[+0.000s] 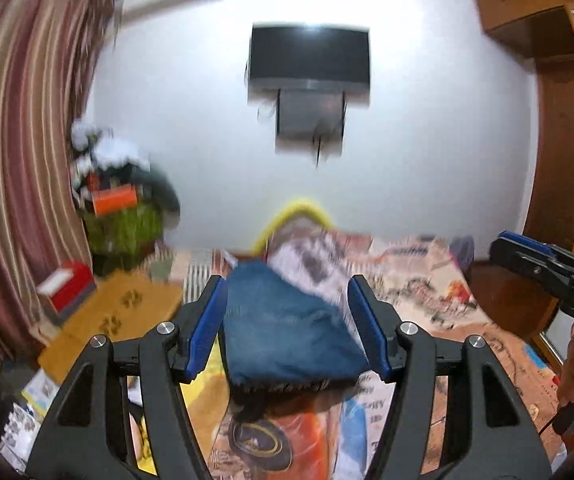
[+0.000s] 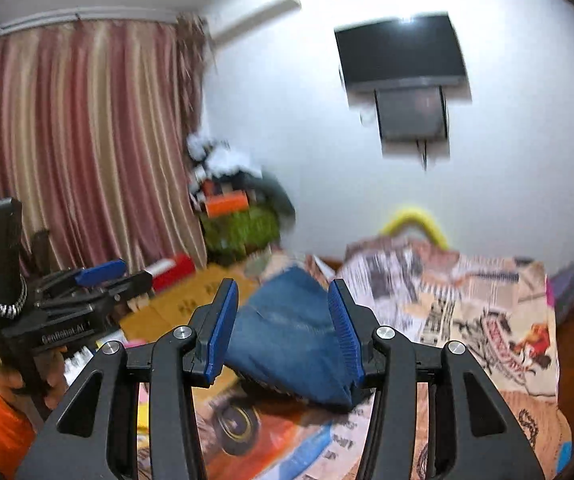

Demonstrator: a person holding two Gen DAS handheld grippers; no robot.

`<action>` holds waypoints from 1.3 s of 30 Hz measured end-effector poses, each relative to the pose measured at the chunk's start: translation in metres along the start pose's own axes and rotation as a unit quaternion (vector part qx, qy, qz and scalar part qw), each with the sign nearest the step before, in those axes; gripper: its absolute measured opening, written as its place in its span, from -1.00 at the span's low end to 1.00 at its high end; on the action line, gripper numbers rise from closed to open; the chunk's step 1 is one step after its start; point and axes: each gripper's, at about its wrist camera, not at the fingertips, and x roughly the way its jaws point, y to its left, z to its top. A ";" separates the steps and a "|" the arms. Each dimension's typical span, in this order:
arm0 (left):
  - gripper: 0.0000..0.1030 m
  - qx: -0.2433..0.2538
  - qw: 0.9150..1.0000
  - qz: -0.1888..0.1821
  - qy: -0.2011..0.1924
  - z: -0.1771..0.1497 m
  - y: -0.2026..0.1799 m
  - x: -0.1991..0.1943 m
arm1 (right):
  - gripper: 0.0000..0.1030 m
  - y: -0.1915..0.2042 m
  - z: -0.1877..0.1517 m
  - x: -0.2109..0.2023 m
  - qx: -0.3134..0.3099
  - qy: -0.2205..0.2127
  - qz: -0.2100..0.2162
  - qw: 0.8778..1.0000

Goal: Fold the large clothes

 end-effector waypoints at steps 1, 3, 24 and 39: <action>0.19 0.005 1.000 0.001 -0.019 0.001 -0.007 -0.016 | -0.14 0.004 0.000 -0.009 -0.001 -0.010 0.002 1.000; 0.19 0.009 0.998 0.003 -0.055 -0.001 -0.019 -0.045 | -0.14 0.012 -0.001 -0.027 -0.004 -0.035 0.002 0.999; 0.97 -0.027 0.993 0.047 -0.103 -0.047 -0.037 -0.102 | 0.97 0.027 -0.027 -0.065 -0.020 -0.077 -0.103 0.991; 0.98 -0.038 0.993 0.057 -0.091 -0.057 -0.033 -0.098 | 0.97 0.029 -0.035 -0.066 -0.026 -0.063 -0.107 0.992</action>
